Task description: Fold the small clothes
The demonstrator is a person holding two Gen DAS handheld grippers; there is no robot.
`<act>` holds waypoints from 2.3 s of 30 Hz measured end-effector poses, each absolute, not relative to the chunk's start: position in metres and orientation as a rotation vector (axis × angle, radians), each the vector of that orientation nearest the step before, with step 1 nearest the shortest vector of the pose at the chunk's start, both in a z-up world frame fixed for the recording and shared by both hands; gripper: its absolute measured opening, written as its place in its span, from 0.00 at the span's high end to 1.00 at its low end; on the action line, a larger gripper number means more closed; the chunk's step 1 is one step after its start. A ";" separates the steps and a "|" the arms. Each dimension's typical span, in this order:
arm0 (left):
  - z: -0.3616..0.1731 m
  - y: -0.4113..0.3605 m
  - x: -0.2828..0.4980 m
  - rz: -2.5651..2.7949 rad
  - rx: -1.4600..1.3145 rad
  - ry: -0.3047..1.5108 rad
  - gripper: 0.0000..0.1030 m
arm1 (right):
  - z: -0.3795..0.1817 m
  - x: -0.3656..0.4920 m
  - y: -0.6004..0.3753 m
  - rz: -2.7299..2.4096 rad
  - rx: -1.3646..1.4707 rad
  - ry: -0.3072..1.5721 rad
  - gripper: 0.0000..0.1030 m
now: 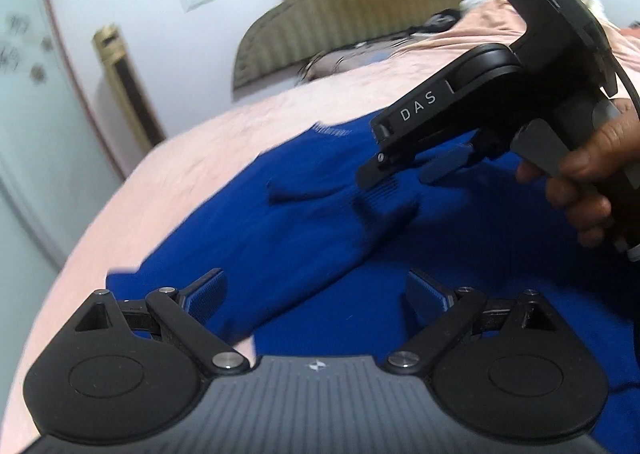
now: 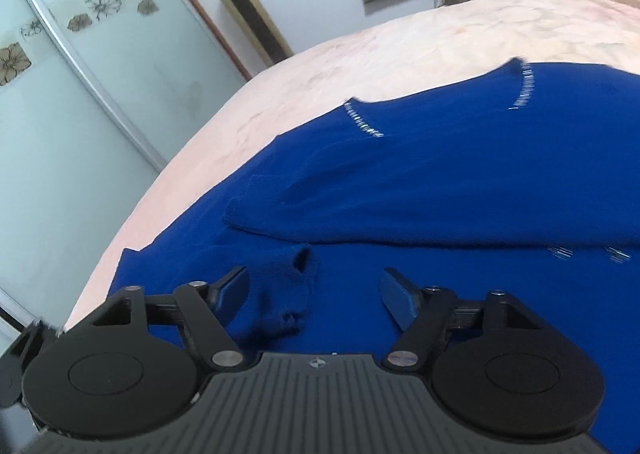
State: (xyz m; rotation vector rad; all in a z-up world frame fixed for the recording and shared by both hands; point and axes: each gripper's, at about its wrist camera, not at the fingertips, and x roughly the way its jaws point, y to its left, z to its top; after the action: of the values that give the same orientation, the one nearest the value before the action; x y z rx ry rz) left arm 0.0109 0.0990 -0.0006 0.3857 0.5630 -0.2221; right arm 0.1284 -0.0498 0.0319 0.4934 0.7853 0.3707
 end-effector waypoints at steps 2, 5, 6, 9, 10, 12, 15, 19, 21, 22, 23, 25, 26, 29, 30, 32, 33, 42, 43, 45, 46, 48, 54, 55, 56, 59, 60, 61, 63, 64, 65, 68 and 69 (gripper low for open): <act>-0.002 0.103 0.015 -0.181 0.366 0.580 0.06 | 0.035 0.139 -0.036 0.396 0.455 0.792 0.62; -0.002 0.104 0.025 -0.111 0.358 0.589 0.06 | 0.044 0.151 -0.015 0.412 0.359 0.819 0.90; -0.002 0.101 0.029 -0.094 0.355 0.588 0.06 | 0.050 0.153 -0.009 0.421 0.329 0.812 0.91; 0.001 0.093 0.037 -0.057 0.362 0.563 0.06 | 0.083 0.159 0.002 0.464 0.285 0.736 0.91; 0.002 0.090 0.040 -0.043 0.371 0.544 0.06 | 0.098 0.161 0.005 0.480 0.274 0.699 0.91; 0.003 0.086 0.049 -0.013 0.389 0.520 0.06 | 0.125 0.163 0.004 0.490 0.235 0.625 0.91; 0.004 0.092 0.067 0.030 0.370 0.535 0.06 | 0.153 0.165 -0.006 0.429 0.154 0.536 0.91; 0.008 0.107 0.085 0.104 0.298 0.566 0.06 | 0.156 0.171 -0.049 0.284 0.097 0.503 0.91; 0.010 0.113 0.089 0.148 0.279 0.568 0.06 | 0.151 0.173 -0.077 0.234 0.134 0.512 0.91; 0.010 0.114 0.094 0.168 0.276 0.573 0.06 | 0.146 0.173 -0.092 0.210 0.162 0.517 0.91; 0.011 0.114 0.096 0.184 0.270 0.576 0.06 | 0.140 0.174 -0.102 0.191 0.186 0.521 0.91; 0.013 0.116 0.099 0.197 0.255 0.571 0.06 | 0.129 0.169 -0.126 0.145 0.227 0.527 0.91; 0.014 0.116 0.099 0.197 0.248 0.569 0.06 | 0.123 0.167 -0.137 0.121 0.239 0.532 0.91; 0.013 0.115 0.098 0.192 0.249 0.565 0.06 | 0.104 0.164 -0.157 0.070 0.269 0.549 0.91; 0.013 0.115 0.099 0.190 0.252 0.568 0.06 | 0.099 0.162 -0.165 0.057 0.282 0.553 0.91; 0.013 0.113 0.099 0.180 0.243 0.581 0.06 | 0.092 0.155 -0.177 0.039 0.307 0.557 0.91; 0.012 0.117 0.104 0.174 0.230 0.587 0.06 | 0.089 0.151 -0.184 0.026 0.315 0.556 0.91; 0.023 0.154 0.108 0.045 -0.087 0.656 0.06 | 0.065 0.127 -0.230 -0.072 0.341 0.604 0.91; 0.024 0.159 0.108 0.027 -0.135 0.665 0.06 | 0.063 0.126 -0.233 -0.080 0.343 0.609 0.91; 0.024 0.163 0.108 0.002 -0.190 0.677 0.06 | 0.055 0.124 -0.239 -0.100 0.352 0.622 0.91; 0.025 0.161 0.109 -0.007 -0.197 0.681 0.06 | 0.052 0.123 -0.242 -0.108 0.359 0.628 0.91; 0.024 0.154 0.109 -0.026 -0.174 0.685 0.06 | 0.043 0.125 -0.247 -0.123 0.372 0.645 0.91; 0.017 0.127 0.106 -0.055 -0.098 0.713 0.06 | 0.020 0.128 -0.253 -0.185 0.380 0.706 0.75; 0.018 0.124 0.105 -0.062 -0.095 0.715 0.06 | 0.019 0.125 -0.254 -0.216 0.384 0.697 0.75; 0.017 0.121 0.103 -0.067 -0.088 0.717 0.06 | 0.021 0.120 -0.254 -0.244 0.378 0.685 0.74; 0.017 0.107 0.096 -0.074 -0.054 0.719 0.06 | 0.030 0.107 -0.247 -0.266 0.354 0.632 0.74; 0.016 0.102 0.094 -0.080 -0.044 0.720 0.06 | 0.032 0.104 -0.242 -0.239 0.340 0.625 0.71; 0.015 0.098 0.093 -0.084 -0.036 0.723 0.06 | 0.032 0.102 -0.236 -0.201 0.317 0.625 0.68; 0.012 0.089 0.092 -0.090 -0.019 0.736 0.06 | 0.028 0.103 -0.219 -0.120 0.260 0.656 0.61; 0.010 0.086 0.091 -0.089 -0.013 0.742 0.06 | 0.024 0.105 -0.214 -0.099 0.238 0.681 0.59; 0.009 0.083 0.089 -0.088 -0.007 0.748 0.06 | 0.018 0.109 -0.210 -0.098 0.216 0.716 0.58; 0.007 0.079 0.085 -0.091 0.013 0.751 0.06 | 0.009 0.114 -0.212 -0.156 0.217 0.747 0.58; 0.007 0.078 0.084 -0.090 0.021 0.752 0.06 | 0.013 0.112 -0.214 -0.165 0.235 0.743 0.55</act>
State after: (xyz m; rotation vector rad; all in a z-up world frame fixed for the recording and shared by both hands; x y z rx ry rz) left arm 0.0838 0.0776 0.0065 0.0211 0.7517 -0.0905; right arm 0.1120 -0.2135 0.0126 0.2354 0.7433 -0.1648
